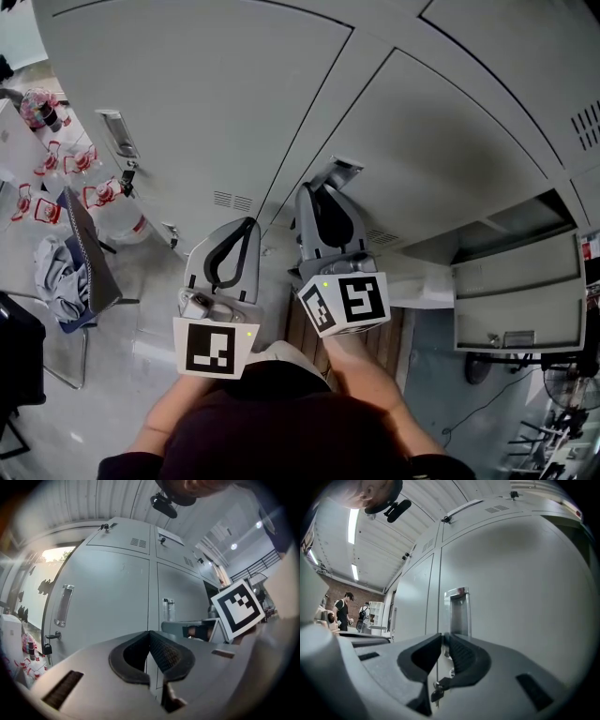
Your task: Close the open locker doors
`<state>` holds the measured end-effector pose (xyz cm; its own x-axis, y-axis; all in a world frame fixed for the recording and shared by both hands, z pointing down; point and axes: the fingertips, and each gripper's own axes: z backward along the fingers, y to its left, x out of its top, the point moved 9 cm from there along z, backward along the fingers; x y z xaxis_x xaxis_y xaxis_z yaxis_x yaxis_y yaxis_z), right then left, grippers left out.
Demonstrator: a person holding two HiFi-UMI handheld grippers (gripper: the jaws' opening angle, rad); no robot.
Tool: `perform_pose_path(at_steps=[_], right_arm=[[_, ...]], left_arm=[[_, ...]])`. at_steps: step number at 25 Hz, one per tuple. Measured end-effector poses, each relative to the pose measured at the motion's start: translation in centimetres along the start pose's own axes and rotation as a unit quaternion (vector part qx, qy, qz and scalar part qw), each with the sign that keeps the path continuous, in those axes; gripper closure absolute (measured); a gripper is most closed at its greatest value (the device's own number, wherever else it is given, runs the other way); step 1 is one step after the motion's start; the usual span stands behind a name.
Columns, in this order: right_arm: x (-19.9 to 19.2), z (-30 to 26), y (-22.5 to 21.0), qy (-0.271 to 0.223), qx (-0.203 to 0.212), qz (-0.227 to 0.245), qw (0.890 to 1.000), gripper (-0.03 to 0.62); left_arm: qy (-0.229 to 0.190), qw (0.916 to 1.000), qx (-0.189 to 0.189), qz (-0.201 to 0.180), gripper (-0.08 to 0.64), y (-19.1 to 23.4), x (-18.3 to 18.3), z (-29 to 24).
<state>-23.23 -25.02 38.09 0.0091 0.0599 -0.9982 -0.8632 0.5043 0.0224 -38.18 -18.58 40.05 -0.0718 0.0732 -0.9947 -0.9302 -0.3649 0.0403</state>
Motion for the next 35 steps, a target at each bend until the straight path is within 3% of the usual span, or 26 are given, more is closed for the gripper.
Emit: perform_pose_path(at_steps=[11,27,31,35], right_arm=[[0.0,0.3,0.7,0.027,-0.064,-0.002,0.998,0.522],[0.8,7.2,1.1,0.006,-0.08,-0.012,0.997,0.522],[1.3,9.6,0.5,-0.007,-0.089,-0.012,0.996,0.589],[1.5,12.2,-0.6,-0.008,-0.095,-0.009,0.995,0.591]], left_arm=[[0.0,0.9999,0.008,-0.012,0.558,-0.8,0.4,2.4],[-0.003,0.9996,-0.014,-0.025,0.558,-4.1,1.0,5.3],[-0.002,0.9994,-0.025,-0.024,0.558,-5.4,1.1,5.5],[-0.007,0.9988,-0.042,-0.024,0.558,-7.0,1.3,5.4]])
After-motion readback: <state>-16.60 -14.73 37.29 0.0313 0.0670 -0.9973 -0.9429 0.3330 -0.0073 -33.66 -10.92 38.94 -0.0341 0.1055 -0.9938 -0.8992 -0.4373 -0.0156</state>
